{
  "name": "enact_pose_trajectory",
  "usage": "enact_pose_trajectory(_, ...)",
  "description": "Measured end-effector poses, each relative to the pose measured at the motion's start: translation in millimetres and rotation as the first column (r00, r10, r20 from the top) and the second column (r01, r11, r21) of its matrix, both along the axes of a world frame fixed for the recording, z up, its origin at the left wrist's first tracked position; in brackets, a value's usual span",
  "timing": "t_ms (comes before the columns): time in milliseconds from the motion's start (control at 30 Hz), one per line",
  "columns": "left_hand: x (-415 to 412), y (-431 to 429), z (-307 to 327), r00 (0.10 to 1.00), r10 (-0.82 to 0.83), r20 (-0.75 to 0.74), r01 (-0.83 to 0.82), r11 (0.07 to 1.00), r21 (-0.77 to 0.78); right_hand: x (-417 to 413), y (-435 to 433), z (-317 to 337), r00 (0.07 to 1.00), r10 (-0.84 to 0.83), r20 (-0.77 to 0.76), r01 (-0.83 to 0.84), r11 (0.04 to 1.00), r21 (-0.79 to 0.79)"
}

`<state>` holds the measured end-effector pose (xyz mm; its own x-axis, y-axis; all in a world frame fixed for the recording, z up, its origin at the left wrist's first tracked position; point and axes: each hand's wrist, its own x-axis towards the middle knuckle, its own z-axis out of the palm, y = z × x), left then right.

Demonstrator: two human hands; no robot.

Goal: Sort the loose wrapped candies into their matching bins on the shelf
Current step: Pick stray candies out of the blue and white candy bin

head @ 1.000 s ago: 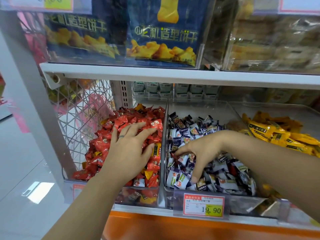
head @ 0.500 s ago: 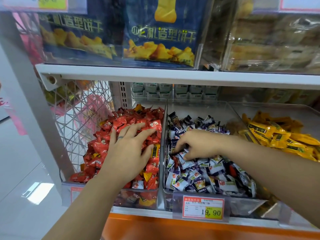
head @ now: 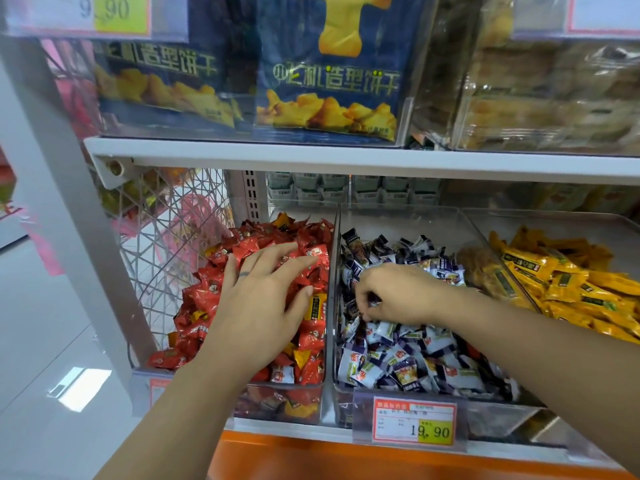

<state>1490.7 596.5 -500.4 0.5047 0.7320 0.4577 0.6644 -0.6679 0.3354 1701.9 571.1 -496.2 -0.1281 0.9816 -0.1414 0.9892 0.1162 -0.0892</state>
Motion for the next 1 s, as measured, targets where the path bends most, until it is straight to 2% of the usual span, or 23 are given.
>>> enact_pose_trajectory(100,-1.6,0.2,0.3,0.999,-0.002,0.042,0.001,1.000,0.028,-2.4,-3.5,3.1,1.000,0.015,0.007,-0.015,0.998,-0.054)
enact_pose_trajectory(200,-2.7,-2.8,1.2,0.999,-0.004,0.044,0.003,1.000,0.020,-11.6,-3.2,-10.4,0.976,0.098,0.196,-0.084,0.994,-0.075)
enact_pose_trajectory(267,-4.0,-4.9,1.5,1.000,-0.009,0.022,0.009,1.000,-0.004,-14.8,0.9,-15.3,0.959,0.097,0.266,-0.085,0.995,-0.056)
enact_pose_trajectory(400,-8.0,-4.6,1.2,1.000,-0.012,0.011,0.012,0.999,-0.035,-11.6,2.9,-11.9,0.974,0.059,0.217,-0.056,0.998,-0.020)
enact_pose_trajectory(567,-10.1,-4.3,5.2,0.998,-0.028,0.049,0.029,1.000,-0.008,3.0,-7.6,5.2,0.999,-0.039,-0.015,0.040,0.998,0.057)
enact_pose_trajectory(700,-4.9,-9.9,8.2,0.986,-0.095,0.140,0.089,0.995,0.045,8.5,-23.3,30.9,0.965,-0.096,-0.246,0.132,0.982,0.133)
enact_pose_trajectory(833,6.7,-20.1,9.3,0.969,-0.183,0.166,0.174,0.983,0.065,-2.3,-34.1,46.5,0.886,-0.061,-0.459,0.187,0.955,0.232)
enact_pose_trajectory(933,14.7,-23.2,11.1,0.961,-0.202,0.189,0.193,0.979,0.064,-21.4,-38.4,52.2,0.757,0.047,-0.652,0.168,0.950,0.264)
enact_pose_trajectory(1000,14.7,-21.3,14.4,0.936,-0.207,0.285,0.194,0.978,0.075,-29.3,-39.6,53.5,0.686,0.083,-0.723,0.164,0.950,0.264)
